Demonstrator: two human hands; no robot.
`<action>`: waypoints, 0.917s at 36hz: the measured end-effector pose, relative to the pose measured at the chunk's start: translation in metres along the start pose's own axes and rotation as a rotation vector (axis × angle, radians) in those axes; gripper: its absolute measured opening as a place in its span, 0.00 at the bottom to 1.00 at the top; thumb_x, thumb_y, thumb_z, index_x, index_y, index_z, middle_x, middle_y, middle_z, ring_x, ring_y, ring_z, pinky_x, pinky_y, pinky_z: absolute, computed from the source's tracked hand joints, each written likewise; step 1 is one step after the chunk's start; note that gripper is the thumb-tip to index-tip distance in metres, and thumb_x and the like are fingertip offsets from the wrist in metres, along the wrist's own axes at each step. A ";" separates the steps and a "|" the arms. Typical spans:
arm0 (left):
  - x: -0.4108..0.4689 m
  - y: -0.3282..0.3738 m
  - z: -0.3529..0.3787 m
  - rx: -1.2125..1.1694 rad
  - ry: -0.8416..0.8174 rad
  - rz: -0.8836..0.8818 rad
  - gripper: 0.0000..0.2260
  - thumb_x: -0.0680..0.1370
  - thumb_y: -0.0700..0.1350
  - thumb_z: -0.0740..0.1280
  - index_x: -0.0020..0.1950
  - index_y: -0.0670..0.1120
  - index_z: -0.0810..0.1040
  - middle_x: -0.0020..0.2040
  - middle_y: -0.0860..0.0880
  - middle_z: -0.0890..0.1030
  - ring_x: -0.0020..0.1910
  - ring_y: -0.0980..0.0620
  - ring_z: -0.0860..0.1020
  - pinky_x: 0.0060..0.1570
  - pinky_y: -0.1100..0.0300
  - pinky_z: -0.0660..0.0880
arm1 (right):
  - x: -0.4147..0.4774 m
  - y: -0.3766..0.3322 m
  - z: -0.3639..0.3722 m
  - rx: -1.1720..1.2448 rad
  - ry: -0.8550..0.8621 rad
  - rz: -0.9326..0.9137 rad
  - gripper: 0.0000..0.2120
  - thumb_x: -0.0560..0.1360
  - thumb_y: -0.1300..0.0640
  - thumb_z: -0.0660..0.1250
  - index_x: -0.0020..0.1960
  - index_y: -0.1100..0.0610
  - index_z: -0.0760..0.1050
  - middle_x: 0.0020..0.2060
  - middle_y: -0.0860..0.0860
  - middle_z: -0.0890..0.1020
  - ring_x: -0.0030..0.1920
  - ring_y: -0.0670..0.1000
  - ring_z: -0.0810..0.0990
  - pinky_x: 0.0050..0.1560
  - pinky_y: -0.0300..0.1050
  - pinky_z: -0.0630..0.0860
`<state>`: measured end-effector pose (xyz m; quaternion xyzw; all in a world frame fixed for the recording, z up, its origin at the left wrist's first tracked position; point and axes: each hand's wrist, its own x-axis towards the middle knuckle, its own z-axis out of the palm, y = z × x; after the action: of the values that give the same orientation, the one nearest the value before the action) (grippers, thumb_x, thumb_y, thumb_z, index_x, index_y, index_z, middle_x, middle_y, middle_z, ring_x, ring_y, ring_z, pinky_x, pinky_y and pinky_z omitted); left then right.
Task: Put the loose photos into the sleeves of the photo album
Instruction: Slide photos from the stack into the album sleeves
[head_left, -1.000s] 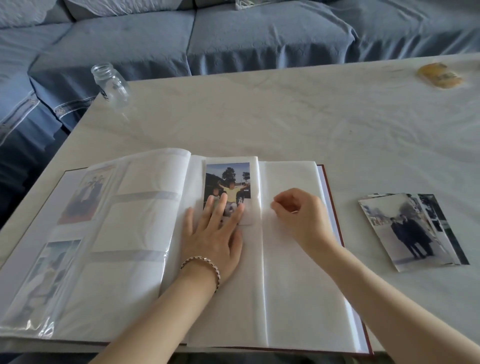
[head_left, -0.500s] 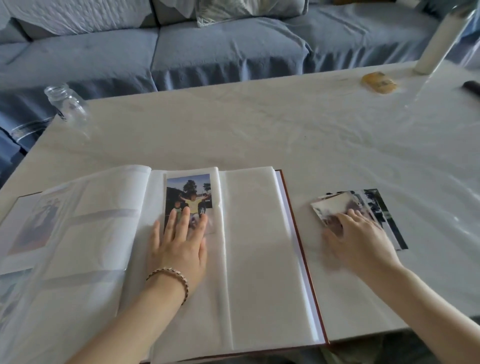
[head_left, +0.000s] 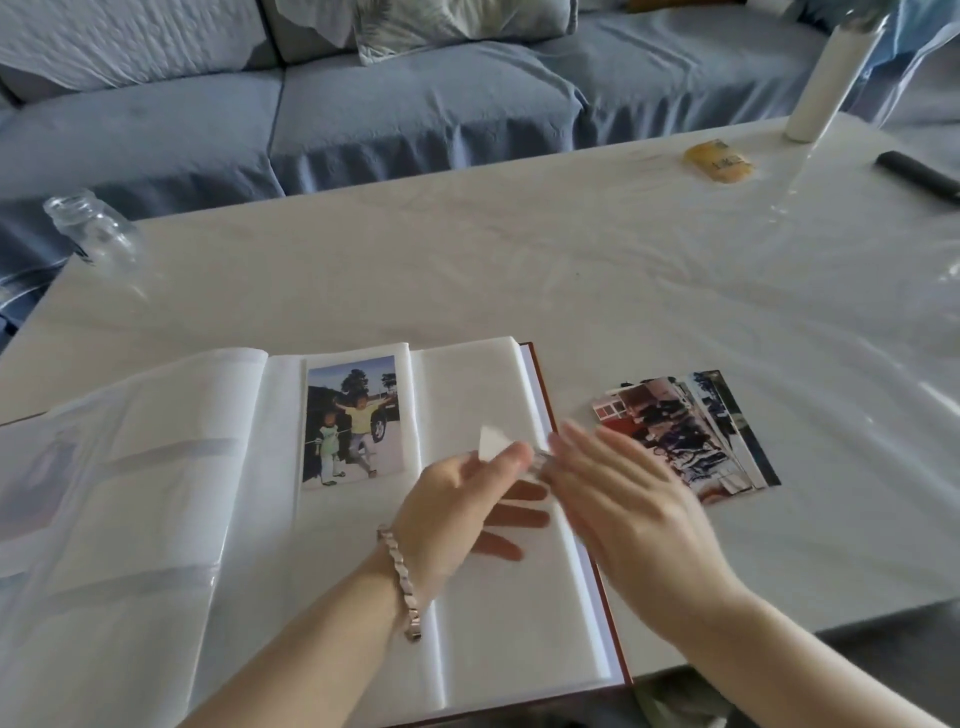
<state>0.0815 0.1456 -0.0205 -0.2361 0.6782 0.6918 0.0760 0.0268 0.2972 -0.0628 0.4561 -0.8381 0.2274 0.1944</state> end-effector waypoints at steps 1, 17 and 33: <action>0.000 -0.001 0.001 0.014 0.052 0.040 0.07 0.76 0.46 0.66 0.46 0.43 0.79 0.39 0.45 0.84 0.38 0.49 0.84 0.31 0.58 0.79 | 0.000 -0.006 0.001 0.027 -0.046 -0.033 0.13 0.75 0.59 0.60 0.54 0.58 0.81 0.56 0.53 0.81 0.61 0.51 0.77 0.67 0.49 0.67; -0.002 -0.008 -0.068 0.509 0.080 0.244 0.05 0.68 0.51 0.72 0.42 0.54 0.80 0.36 0.54 0.84 0.38 0.58 0.82 0.42 0.65 0.77 | 0.024 -0.022 -0.004 0.779 -0.537 0.621 0.10 0.73 0.55 0.67 0.33 0.51 0.73 0.23 0.44 0.76 0.26 0.38 0.75 0.28 0.29 0.69; -0.002 -0.070 -0.109 1.551 0.209 0.101 0.34 0.66 0.58 0.23 0.73 0.61 0.35 0.76 0.54 0.37 0.75 0.52 0.35 0.70 0.52 0.35 | 0.013 -0.033 0.013 0.799 -0.094 0.818 0.06 0.76 0.58 0.64 0.41 0.56 0.76 0.25 0.48 0.81 0.20 0.44 0.72 0.21 0.33 0.67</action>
<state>0.1374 0.0451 -0.0796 -0.1483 0.9812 -0.0026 0.1232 0.0466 0.2650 -0.0598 0.1424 -0.8030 0.5629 -0.1343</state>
